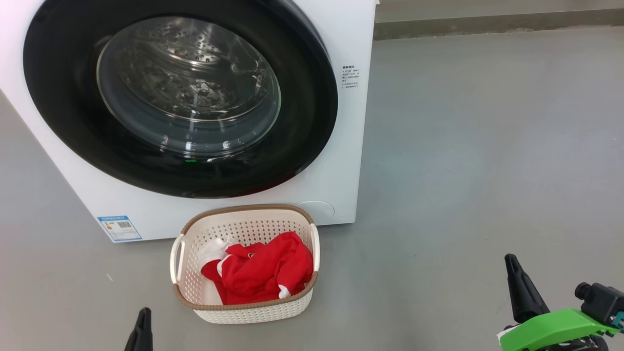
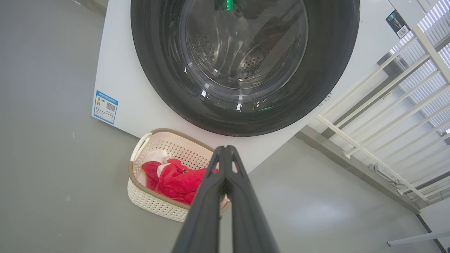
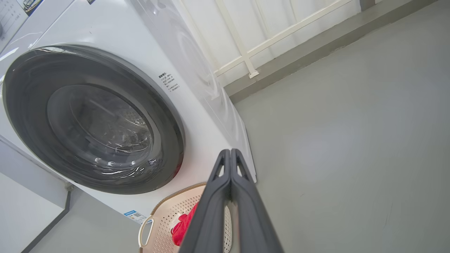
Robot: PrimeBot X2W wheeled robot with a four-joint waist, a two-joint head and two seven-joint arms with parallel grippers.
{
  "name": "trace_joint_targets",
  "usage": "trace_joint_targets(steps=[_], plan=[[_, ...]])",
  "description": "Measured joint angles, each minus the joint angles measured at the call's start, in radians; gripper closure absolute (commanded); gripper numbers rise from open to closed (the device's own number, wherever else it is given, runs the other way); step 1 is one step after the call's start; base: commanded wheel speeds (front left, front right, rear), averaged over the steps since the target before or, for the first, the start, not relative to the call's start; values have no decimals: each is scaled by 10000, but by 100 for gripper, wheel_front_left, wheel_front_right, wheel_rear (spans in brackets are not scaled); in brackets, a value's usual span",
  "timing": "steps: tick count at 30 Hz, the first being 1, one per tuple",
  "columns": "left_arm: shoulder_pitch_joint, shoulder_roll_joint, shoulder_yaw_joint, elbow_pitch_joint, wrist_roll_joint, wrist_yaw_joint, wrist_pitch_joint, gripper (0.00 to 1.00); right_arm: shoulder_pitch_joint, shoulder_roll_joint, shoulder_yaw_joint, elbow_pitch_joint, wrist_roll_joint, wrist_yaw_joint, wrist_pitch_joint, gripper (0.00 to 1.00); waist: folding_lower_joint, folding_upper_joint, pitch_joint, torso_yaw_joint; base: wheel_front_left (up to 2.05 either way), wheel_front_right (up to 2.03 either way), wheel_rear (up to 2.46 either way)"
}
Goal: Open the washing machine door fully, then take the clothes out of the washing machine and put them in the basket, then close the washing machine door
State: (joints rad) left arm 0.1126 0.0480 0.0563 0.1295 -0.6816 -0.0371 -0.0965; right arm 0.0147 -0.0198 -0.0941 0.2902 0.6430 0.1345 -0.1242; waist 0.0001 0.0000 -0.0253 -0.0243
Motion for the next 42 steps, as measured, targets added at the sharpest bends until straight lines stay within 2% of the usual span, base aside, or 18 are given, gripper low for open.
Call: trace_joint_targets(steps=[42], plan=[[-948, -23, 113, 719, -4836, -426, 1087, 100, -444, -65, -222, -71, 5033, -29, 1229, 100, 0, 0, 150, 129, 0, 0, 0]])
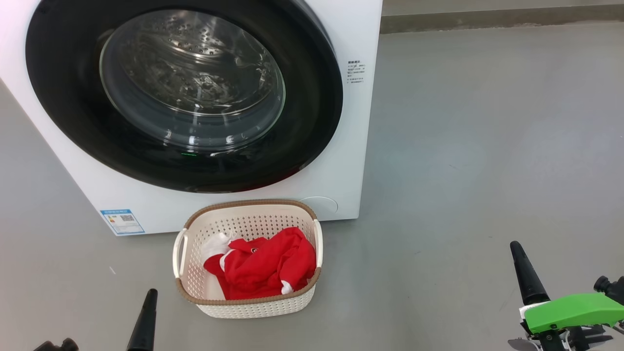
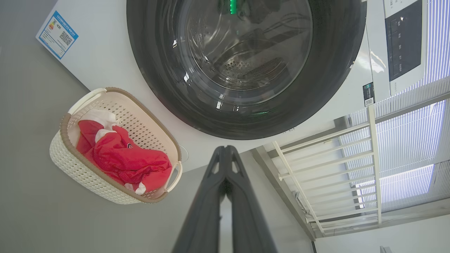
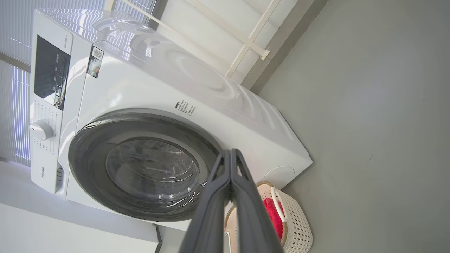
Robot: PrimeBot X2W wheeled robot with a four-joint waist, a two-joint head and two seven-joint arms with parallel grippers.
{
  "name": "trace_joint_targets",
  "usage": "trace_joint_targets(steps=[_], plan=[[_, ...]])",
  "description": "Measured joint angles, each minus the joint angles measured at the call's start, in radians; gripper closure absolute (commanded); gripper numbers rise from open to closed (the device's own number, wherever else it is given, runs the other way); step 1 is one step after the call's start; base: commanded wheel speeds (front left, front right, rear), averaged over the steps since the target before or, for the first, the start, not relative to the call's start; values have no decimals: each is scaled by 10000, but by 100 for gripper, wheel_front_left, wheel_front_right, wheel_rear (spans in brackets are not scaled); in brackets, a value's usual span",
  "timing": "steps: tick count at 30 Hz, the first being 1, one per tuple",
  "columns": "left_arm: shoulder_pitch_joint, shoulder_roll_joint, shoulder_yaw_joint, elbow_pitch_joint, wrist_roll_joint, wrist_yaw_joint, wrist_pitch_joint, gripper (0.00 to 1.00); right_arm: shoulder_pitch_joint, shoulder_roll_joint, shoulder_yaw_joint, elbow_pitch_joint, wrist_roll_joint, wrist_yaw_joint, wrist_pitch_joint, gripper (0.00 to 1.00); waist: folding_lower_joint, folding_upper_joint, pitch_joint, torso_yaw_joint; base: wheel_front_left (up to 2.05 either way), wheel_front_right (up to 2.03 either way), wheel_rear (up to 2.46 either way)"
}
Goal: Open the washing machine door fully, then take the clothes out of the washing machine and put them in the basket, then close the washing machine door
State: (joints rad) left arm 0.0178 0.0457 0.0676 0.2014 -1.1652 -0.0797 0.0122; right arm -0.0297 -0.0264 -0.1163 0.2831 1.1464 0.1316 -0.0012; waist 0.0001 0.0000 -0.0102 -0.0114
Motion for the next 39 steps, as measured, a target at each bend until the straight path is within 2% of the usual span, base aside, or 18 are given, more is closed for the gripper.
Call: trace_joint_targets(steps=[39], plan=[[-844, -59, 109, 617, -4284, -397, 938, 100, -344, -79, -113, -65, 4414, -4, 1080, 100, 0, 0, 133, 113, 0, 0, 0]])
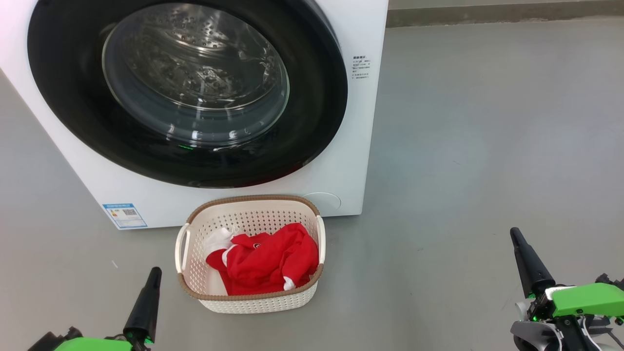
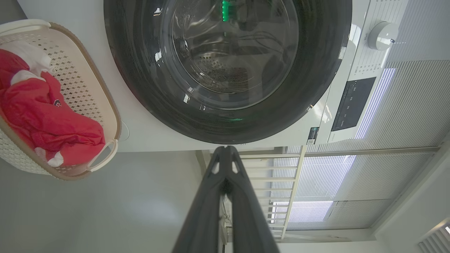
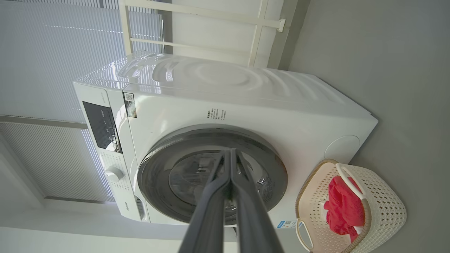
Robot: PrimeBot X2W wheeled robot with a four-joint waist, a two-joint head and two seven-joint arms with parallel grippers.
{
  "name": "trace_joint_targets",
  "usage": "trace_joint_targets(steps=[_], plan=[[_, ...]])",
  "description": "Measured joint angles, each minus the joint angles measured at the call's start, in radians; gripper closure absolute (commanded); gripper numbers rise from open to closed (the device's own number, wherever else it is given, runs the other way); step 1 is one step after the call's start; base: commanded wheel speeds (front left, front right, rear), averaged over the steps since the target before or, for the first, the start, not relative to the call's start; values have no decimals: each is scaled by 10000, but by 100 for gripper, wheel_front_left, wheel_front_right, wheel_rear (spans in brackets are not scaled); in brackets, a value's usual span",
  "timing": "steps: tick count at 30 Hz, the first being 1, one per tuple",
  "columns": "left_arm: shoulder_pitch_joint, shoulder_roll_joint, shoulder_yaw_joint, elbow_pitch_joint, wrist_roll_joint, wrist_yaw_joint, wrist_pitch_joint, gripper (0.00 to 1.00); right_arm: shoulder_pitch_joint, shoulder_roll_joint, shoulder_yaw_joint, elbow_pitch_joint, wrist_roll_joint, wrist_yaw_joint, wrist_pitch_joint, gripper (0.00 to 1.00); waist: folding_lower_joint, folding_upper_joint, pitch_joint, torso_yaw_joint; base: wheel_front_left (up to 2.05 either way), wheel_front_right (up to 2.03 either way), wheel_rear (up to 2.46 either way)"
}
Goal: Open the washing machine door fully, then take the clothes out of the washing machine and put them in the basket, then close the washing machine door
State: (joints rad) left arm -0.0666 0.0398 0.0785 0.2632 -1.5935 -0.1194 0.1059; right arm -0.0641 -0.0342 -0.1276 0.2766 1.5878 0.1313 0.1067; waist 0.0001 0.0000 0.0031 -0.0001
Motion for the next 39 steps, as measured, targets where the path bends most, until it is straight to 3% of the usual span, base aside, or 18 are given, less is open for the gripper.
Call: trace_joint_targets(steps=[39], plan=[[-20, -4, 8, 23, -82, -38, 40, 100, -14, -8, -19, -17, 142, 0, 8, 100, 0, 0, 0, 1, 0, 0, 0]])
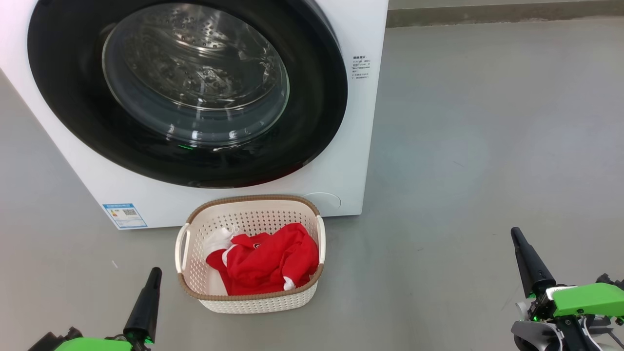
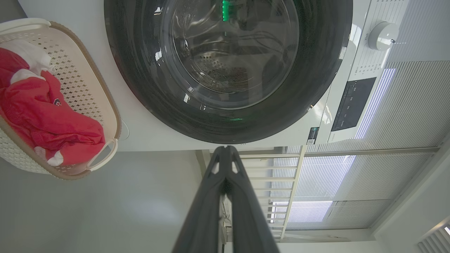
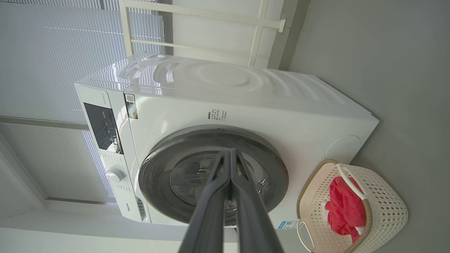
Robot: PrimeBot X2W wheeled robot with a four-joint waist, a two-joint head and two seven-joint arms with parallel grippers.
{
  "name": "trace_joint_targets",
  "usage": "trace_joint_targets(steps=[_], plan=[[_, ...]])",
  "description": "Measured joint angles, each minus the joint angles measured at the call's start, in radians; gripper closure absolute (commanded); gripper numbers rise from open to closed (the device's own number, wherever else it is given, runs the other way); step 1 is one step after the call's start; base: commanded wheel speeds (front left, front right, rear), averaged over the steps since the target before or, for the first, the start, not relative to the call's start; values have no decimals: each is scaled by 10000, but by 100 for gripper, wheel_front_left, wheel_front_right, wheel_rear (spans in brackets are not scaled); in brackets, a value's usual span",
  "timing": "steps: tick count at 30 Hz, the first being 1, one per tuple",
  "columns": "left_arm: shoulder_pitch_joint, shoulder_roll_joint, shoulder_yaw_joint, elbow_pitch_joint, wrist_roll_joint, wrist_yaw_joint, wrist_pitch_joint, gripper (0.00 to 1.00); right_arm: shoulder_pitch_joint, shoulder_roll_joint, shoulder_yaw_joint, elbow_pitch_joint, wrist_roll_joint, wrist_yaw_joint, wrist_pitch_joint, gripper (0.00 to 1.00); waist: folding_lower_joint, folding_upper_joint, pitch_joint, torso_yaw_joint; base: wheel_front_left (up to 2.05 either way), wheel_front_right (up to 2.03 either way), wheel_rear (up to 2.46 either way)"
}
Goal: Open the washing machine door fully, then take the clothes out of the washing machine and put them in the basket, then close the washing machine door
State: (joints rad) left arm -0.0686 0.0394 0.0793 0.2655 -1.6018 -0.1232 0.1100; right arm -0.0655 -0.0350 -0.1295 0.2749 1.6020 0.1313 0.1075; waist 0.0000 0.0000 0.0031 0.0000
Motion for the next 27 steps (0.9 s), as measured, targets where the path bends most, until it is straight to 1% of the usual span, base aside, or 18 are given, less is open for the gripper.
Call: trace_joint_targets(steps=[27], plan=[[0, 0, 0, 0, 0, 0, 0, 100, 0, -2, 0, 0, 0, -12, 0, 100, 0, 0, 0, 0, 0, 0, 0]])
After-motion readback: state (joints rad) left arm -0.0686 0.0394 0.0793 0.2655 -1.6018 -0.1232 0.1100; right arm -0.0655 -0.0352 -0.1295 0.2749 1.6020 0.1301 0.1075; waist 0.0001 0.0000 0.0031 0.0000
